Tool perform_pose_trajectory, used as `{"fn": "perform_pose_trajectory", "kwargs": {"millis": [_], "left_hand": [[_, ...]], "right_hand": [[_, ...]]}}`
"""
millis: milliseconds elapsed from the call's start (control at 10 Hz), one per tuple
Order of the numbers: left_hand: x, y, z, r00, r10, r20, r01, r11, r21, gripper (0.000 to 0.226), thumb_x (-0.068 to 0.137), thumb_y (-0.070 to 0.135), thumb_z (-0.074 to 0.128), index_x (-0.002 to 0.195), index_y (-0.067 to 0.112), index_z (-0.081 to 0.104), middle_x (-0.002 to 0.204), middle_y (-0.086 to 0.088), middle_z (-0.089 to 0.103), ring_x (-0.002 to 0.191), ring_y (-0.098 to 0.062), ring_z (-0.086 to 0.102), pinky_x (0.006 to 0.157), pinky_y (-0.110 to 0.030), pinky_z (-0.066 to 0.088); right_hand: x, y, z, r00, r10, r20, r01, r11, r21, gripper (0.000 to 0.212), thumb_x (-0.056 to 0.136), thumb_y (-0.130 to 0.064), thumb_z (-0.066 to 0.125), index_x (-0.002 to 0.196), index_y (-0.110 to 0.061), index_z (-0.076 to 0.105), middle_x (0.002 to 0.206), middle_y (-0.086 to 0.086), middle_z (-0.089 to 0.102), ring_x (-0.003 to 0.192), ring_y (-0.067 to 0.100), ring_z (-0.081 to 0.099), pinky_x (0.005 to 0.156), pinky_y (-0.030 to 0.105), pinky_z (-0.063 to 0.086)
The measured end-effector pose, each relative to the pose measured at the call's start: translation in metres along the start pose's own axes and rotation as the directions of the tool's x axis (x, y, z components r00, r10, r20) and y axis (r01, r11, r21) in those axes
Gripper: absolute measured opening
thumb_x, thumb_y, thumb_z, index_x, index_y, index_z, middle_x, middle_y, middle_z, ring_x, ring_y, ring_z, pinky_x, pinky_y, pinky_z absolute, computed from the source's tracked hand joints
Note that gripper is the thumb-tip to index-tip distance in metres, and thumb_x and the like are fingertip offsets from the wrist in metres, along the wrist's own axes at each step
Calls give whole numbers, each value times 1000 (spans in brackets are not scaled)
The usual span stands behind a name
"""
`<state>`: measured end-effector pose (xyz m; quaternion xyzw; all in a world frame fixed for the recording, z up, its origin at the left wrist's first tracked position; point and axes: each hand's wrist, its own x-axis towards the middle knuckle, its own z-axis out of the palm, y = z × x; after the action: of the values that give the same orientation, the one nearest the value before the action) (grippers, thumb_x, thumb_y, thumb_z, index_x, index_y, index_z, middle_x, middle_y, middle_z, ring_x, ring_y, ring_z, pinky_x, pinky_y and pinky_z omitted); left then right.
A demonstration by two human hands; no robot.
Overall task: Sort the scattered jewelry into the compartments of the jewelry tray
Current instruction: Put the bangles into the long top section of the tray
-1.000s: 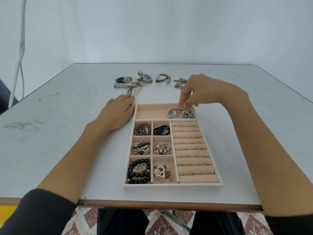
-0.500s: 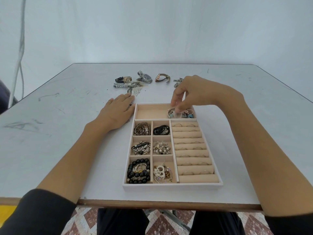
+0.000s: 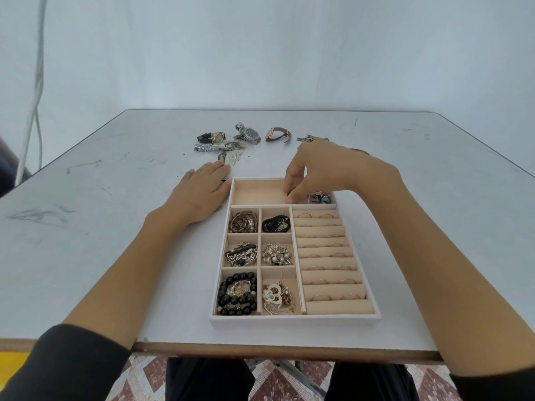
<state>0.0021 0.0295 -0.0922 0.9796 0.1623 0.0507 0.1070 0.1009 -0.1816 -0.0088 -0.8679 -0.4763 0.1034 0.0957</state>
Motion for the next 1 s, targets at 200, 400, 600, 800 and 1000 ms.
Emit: {"fn": "perform_pose_trajectory", "kwargs": {"millis": [200,400,600,800,1000], "left_hand": [[0,-1,1,1000,-4,8,4,1000,3,51,103,35,22,152,18,20,160,2,13,147,-15,8,120,-38,5],[0,-1,0,1000,-3,6,3,1000,10,51,103,35,22,152,18,19,160,2,12,147,-15,9,120,-38,5],[1,-1,1,1000,-1,8,1,1000,14,51,103,35,22,152,18,19,160,1,13,147,-15,8,120,-38,5],[1,-1,1,1000,-6,10,6,1000,7,51,103,35,21,152,19,19,160,1,12,147,-16,9,120,-38,4],[-1,2,-1,1000,-9,10,9,1000,8,51,103,34,21,152,18,19,160,2,12,147,-16,8,120,-37,4]], "right_hand": [[5,2,3,1000,-18,12,18,1000,6,18,74,-30,78,90,-23,75,85,2,71,61,8,55,66,27,48],[5,8,1,999,-51,1,51,994,99,17,76,-36,76,88,-24,75,76,-5,70,63,6,58,63,24,47],[10,32,-3,923,93,-374,74,910,408,22,83,-35,68,81,-13,73,75,2,71,68,9,62,53,12,43],[23,75,15,775,321,-545,-124,922,366,12,83,-26,64,91,-20,70,96,0,65,90,14,54,84,36,48],[30,103,36,789,426,-443,-427,898,102,58,89,-41,55,141,-22,38,146,16,32,137,31,24,109,48,21]]}}
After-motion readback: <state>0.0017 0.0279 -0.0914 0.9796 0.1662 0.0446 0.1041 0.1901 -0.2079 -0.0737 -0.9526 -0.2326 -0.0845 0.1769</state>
